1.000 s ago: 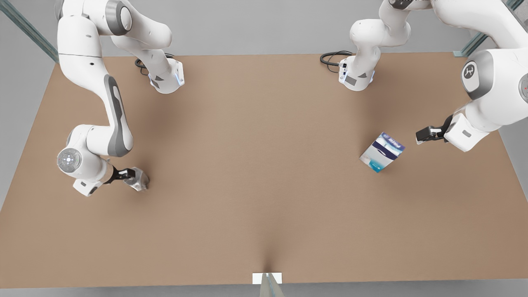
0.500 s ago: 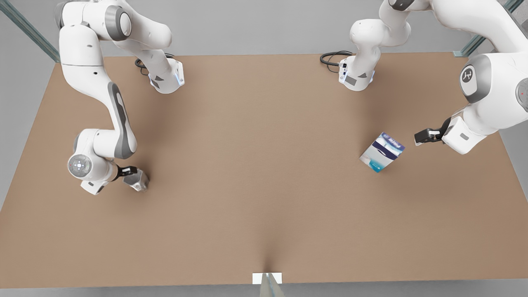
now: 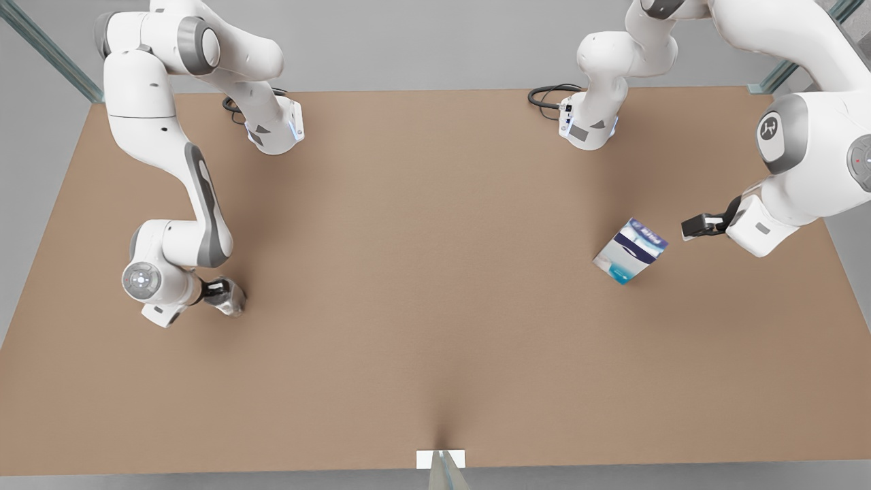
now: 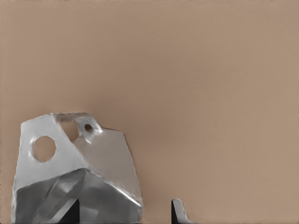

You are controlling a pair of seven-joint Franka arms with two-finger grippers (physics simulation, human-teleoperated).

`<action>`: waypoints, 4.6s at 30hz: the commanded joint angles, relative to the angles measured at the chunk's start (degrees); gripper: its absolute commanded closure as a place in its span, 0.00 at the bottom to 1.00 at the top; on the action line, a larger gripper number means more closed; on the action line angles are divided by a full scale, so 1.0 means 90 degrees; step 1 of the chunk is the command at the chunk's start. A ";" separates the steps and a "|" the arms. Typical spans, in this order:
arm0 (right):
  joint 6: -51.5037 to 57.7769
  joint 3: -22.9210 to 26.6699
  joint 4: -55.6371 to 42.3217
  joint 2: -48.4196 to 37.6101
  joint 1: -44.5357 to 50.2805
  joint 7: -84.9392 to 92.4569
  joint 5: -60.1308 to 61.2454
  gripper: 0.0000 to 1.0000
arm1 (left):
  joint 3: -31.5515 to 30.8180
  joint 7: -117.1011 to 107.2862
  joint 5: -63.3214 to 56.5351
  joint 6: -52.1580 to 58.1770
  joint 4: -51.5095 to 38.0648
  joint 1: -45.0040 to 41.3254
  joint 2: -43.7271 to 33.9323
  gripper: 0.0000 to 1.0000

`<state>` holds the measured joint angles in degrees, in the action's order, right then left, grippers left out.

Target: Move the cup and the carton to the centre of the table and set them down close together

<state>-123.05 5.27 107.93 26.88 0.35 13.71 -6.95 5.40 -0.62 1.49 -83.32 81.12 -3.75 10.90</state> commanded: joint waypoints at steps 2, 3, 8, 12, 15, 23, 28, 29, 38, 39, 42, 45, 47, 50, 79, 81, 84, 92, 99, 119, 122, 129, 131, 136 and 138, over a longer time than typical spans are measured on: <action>0.0000 0.0000 0.0000 0.0031 0.0000 0.0000 0.0001 0.56 | 0.0006 0.0000 0.0000 -0.0010 0.0000 -0.0003 0.0029 0.00; 0.0000 0.0000 -0.0020 0.0051 0.0000 0.0000 0.0001 0.56 | 0.0006 0.0000 0.0000 0.0000 0.0000 -0.0003 0.0029 0.00; 0.0000 -0.0039 -0.0078 0.0129 0.0020 -0.0019 0.0010 0.68 | -0.0004 0.0000 0.0000 0.0000 0.0000 -0.0003 0.0068 0.00; 0.0000 -0.0039 -0.0078 0.0148 0.0098 -0.0019 0.0010 0.79 | 0.0006 -0.0010 0.0000 0.0010 0.0000 -0.0003 0.0107 0.00; -0.0010 -0.0029 -0.0078 0.0178 0.0088 -0.0019 0.0010 0.79 | 0.0006 -0.0010 0.0000 0.0010 0.0000 -0.0003 0.0165 0.00; 0.0088 -0.0029 -0.0215 0.0158 0.0098 0.0000 0.0010 0.79 | 0.0074 -0.0449 -0.0039 -0.0742 0.0732 -0.0003 0.0127 0.00; 0.0371 -0.0059 -0.0928 0.0197 0.0761 -0.0800 0.0273 0.79 | 0.0650 -0.1221 -0.0029 -0.1552 0.1698 -0.0296 -0.0244 0.00; 0.0527 -0.0059 -0.1288 0.0333 0.1171 -0.1112 0.0712 0.79 | 0.0777 -0.1230 0.0000 -0.1913 0.2107 -0.0296 -0.0459 0.00; 0.0723 -0.0605 -0.3984 0.2120 0.3262 -0.3749 0.1827 0.79 | 0.1021 -0.1270 0.0332 -0.3467 0.3896 -0.0433 -0.0645 0.00; 0.0460 -0.0683 -0.4150 0.2267 0.3427 -0.3955 0.1827 0.79 | 0.1021 -0.1270 0.0449 -0.3467 0.3945 -0.0433 -0.0645 0.00; 0.0069 -0.0976 -0.4180 0.2482 0.3545 -0.4121 0.1827 0.79 | 0.1041 -0.2147 0.0469 -0.3457 0.3955 -0.0433 -0.0635 0.00; -0.0185 -0.1055 -0.4199 0.2580 0.3613 -0.4052 0.1797 0.00 | 0.1031 -0.3076 0.0469 -0.3467 0.3955 -0.0491 -0.0577 0.00; -0.0185 -0.1055 -0.4200 0.2561 0.3623 -0.4072 0.1797 0.00 | 0.1031 -0.3105 0.0469 -0.3447 0.3965 -0.0491 -0.0538 0.00; -0.0176 -0.1055 -0.4258 0.2522 0.3623 -0.4062 0.1807 0.00 | 0.1041 -0.3115 0.0469 -0.3379 0.4092 -0.0501 -0.0674 0.00; 0.2608 -0.0332 -0.3193 -0.0555 0.0703 -0.2256 0.0821 0.00 | 0.0982 -0.3730 0.0938 -0.3428 0.4717 -0.0784 -0.0303 0.00; 0.2647 -0.0332 -0.3291 -0.0555 0.0674 -0.2275 0.0860 0.00 | 0.0982 -0.3740 0.0938 -0.3428 0.4756 -0.0784 -0.0293 0.00; 0.2637 -0.0332 -0.3291 -0.0555 0.0684 -0.2304 0.0899 0.00 | 0.0982 -0.3692 0.0938 -0.3389 0.4756 -0.0784 -0.0293 0.00; 0.2637 -0.0342 -0.3291 -0.0555 0.0674 -0.2285 0.0899 0.00 | 0.0953 -0.3721 0.0938 -0.3350 0.4736 -0.0794 -0.0254 0.52; 0.2666 -0.0342 -0.3291 -0.0603 0.0694 -0.2256 0.0860 0.00 | 0.0894 -0.3906 0.0967 -0.3193 0.4551 -0.0794 -0.0381 0.52; 0.2910 -0.0293 -0.3467 -0.0682 0.0371 -0.2041 0.0928 0.00 | -0.2494 -1.1660 -0.0136 -0.3193 0.1992 -0.1927 0.0556 0.52; 0.2910 -0.0293 -0.3467 -0.0662 0.0381 -0.2041 0.0938 0.00 | -0.2904 -1.2256 -0.0547 -0.3203 0.1309 -0.1937 0.1161 0.52; 0.2910 -0.0293 -0.3447 -0.0652 0.0361 -0.2031 0.0928 0.00 | -0.3207 -1.2676 -0.0801 -0.3340 0.0918 -0.1956 0.1738 0.52; 0.2910 -0.0293 -0.3447 -0.0643 0.0361 -0.2031 0.0918 0.00 | -0.3246 -1.2676 -0.0713 -0.3350 0.0937 -0.2005 0.1738 0.52; 0.2910 -0.0293 -0.3438 -0.0603 0.0361 -0.2021 0.0879 0.00 | -0.3432 -1.2656 -0.0498 -0.3574 0.0947 -0.2073 0.1982 0.52; 0.2910 -0.0293 -0.3438 -0.0603 0.0361 -0.2031 0.0870 0.00 | -0.3442 -1.2666 -0.0478 -0.3603 0.0947 -0.2122 0.2050 0.52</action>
<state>-96.86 2.64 76.97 21.45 3.60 -4.57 0.88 -25.68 -114.93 -10.47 -116.67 89.71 -22.87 29.56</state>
